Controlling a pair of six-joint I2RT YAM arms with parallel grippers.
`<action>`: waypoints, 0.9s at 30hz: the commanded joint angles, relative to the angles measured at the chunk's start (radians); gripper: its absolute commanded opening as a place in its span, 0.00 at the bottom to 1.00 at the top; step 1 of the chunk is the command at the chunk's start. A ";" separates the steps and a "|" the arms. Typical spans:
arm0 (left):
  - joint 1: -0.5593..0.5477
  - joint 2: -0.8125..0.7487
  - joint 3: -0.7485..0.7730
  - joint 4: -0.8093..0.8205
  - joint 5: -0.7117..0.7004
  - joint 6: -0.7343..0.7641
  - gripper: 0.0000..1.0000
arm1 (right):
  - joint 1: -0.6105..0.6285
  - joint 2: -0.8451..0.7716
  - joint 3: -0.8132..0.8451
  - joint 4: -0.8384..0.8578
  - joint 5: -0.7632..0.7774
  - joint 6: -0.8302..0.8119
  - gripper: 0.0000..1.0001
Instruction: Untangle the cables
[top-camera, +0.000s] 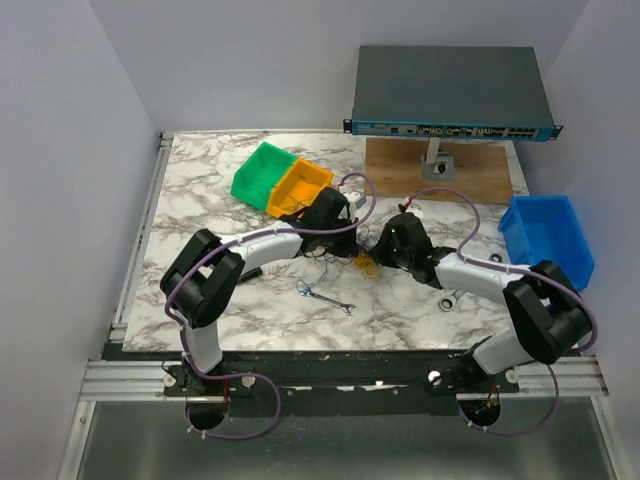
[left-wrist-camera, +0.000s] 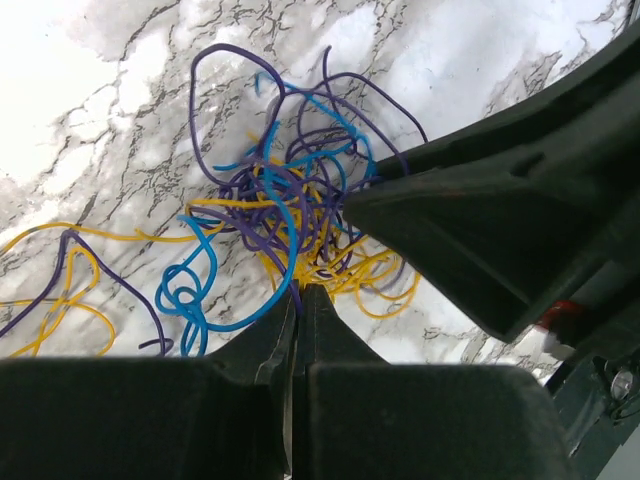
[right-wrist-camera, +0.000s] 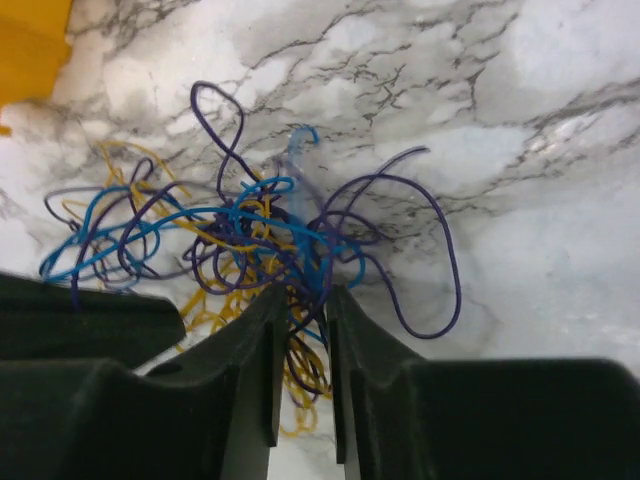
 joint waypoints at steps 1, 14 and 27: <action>-0.004 -0.052 -0.025 0.014 0.008 0.004 0.00 | -0.007 0.047 0.049 0.025 0.018 0.043 0.11; 0.221 -0.257 -0.299 0.188 -0.023 -0.169 0.00 | -0.218 -0.408 -0.167 -0.230 0.472 0.275 0.01; 0.290 -0.312 -0.333 0.146 -0.133 -0.193 0.00 | -0.220 -0.566 -0.136 -0.547 0.534 0.428 0.01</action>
